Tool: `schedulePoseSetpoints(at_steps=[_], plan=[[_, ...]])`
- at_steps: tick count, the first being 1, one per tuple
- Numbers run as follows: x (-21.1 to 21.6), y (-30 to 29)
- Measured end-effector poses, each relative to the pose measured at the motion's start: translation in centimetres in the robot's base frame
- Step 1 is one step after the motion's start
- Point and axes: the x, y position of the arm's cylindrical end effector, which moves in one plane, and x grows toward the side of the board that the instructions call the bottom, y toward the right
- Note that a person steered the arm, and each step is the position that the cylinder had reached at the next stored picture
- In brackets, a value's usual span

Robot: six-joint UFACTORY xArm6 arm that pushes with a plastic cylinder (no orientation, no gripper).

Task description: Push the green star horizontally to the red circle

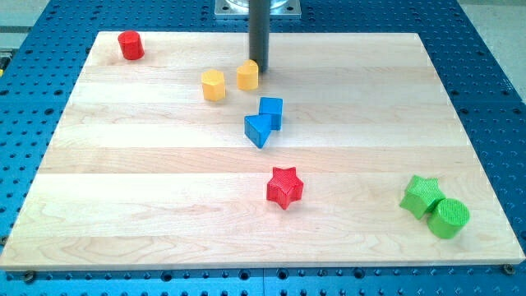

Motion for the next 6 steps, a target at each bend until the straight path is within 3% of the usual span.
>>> schedulePoseSetpoints(at_steps=[1, 2, 3, 4, 5, 6], plan=[[-1.6, 0.0], [-2.0, 5.3], [0.8, 16.1], [9.6, 26.0], [15.7, 32.6], [24.6, 32.7]])
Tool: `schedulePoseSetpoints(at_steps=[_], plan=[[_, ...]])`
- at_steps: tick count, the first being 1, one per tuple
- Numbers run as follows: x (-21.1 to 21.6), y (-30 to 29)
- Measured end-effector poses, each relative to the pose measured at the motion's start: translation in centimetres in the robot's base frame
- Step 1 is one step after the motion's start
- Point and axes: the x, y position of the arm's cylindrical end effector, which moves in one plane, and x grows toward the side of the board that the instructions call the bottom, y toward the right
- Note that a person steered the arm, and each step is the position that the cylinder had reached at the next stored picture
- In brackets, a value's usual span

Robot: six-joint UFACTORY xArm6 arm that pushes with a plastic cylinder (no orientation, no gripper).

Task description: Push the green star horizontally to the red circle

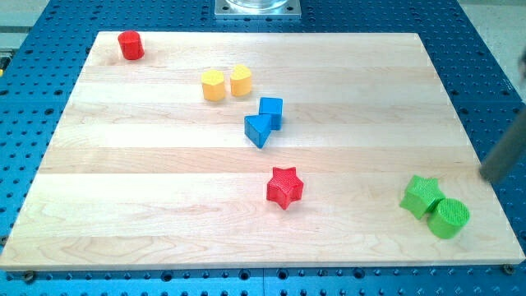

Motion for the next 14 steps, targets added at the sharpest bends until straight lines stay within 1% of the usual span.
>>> schedulePoseSetpoints(at_steps=[1, 2, 3, 4, 5, 6, 7, 8, 9, 10, 12, 13, 14], plan=[[1.2, -4.5], [2.2, -10.4], [1.4, -15.4], [-2.1, -18.3], [3.6, -17.4], [2.4, -17.9], [-1.9, -19.3], [3.0, -16.9], [3.9, -18.4], [-1.1, -18.9], [-0.1, -24.5], [-0.1, -25.8], [-1.9, -27.3]])
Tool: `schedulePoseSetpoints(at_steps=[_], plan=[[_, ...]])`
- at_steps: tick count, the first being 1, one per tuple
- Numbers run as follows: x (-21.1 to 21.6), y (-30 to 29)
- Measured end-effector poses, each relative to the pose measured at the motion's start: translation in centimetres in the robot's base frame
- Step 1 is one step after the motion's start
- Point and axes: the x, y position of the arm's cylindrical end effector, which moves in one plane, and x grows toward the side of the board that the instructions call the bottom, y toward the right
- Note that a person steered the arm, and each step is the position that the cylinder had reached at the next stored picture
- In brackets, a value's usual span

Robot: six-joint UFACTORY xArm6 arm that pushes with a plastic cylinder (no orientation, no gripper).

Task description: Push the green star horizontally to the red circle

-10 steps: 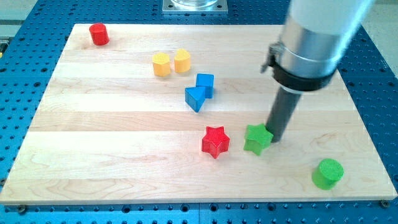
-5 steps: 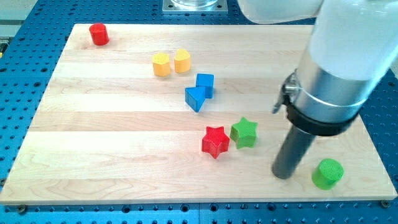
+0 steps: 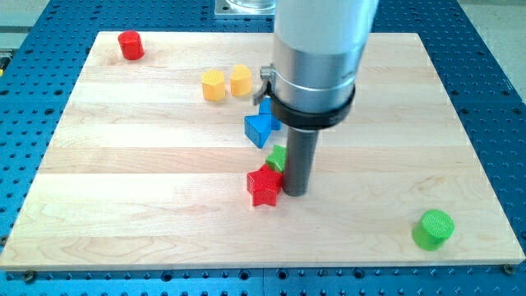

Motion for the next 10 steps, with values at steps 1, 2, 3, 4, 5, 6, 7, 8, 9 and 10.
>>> schedulePoseSetpoints(at_steps=[1, 2, 3, 4, 5, 6, 7, 8, 9, 10], plan=[[-2.6, -1.9], [-3.6, -6.1], [-8.1, -8.1], [-10.0, -8.9], [-10.9, -6.9], [-10.0, -4.4], [-5.1, -5.8], [-6.9, -3.0], [-12.2, -2.5], [-13.6, 0.3]])
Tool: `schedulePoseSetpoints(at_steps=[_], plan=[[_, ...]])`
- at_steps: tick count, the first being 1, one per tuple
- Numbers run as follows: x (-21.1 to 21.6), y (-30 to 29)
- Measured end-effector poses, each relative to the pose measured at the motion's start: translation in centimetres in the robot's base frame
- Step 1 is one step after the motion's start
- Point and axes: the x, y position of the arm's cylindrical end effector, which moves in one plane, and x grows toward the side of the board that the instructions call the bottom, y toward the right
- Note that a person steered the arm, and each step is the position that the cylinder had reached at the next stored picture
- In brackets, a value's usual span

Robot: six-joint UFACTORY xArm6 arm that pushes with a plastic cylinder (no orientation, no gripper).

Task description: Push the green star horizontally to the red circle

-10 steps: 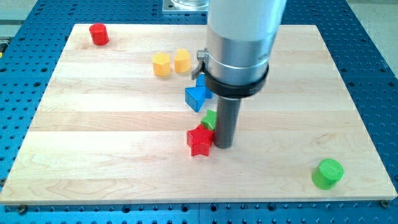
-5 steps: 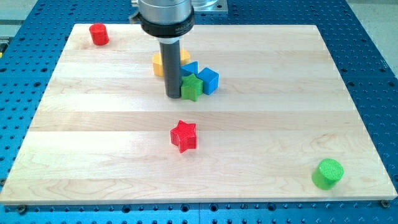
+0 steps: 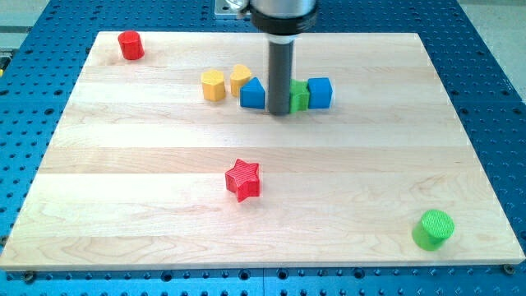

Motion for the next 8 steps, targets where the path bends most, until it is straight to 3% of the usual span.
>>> schedulePoseSetpoints(at_steps=[1, 2, 4, 6, 7, 8], plan=[[2.6, -1.1], [1.7, 2.1], [-7.8, 1.7], [-6.1, 1.0], [-6.6, 5.3], [-9.2, 2.7]])
